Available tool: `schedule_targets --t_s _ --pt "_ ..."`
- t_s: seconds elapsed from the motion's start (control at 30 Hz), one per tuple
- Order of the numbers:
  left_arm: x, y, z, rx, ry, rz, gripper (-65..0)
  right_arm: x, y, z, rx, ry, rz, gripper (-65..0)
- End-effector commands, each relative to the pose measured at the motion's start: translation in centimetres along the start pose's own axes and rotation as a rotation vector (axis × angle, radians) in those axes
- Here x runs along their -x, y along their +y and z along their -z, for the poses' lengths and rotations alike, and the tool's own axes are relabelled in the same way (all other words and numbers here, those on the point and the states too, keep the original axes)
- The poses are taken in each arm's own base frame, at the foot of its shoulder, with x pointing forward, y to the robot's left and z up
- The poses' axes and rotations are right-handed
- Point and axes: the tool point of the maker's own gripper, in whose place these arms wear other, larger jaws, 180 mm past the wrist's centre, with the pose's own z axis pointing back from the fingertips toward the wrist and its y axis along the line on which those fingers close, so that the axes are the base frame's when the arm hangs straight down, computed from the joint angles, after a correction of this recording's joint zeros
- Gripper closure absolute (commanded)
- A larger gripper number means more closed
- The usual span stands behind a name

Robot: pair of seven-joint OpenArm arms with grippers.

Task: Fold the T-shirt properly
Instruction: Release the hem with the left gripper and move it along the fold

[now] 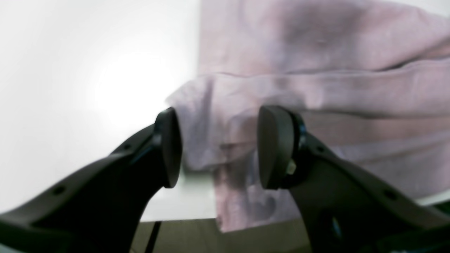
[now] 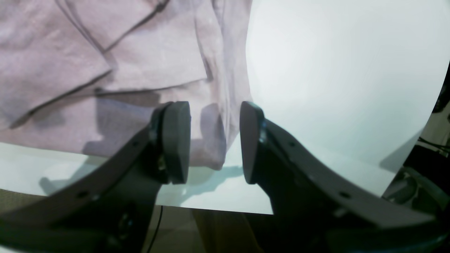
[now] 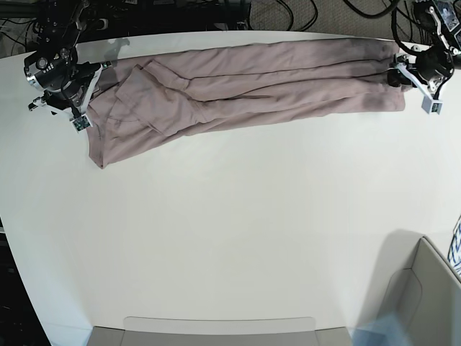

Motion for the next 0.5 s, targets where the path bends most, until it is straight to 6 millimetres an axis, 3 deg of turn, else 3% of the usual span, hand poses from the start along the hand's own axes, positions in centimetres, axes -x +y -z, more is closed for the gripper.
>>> schedule_targets --t_s 0.0,0.17,0.33,0.4,0.47 --pt "0.5 0.9 -0.1 -0.013 0.022 -0.014 -33.4 -0.6 -0.6 -0.4 0.017 -0.024 -0.017 -24.1" --pt "4.2 -1.0 4.0 0.096 0.165 -0.078 -33.4 -0.6 -0.6 -0.4 0.016 -0.026 -0.016 -24.1" --pt "7.1 -3.1 6.6 0.169 0.241 -0.093 -32.6 -0.6 -0.6 -0.4 0.017 -0.025 -0.017 -24.1" --pt "7.4 -3.7 6.9 0.182 0.254 -0.076 -27.8 -0.6 -0.6 -0.4 0.017 -0.025 -0.017 -24.1" --pt "7.7 -4.4 7.2 0.194 0.276 -0.055 -16.1 -0.6 -0.6 -0.4 0.017 -0.025 -0.017 -24.1"
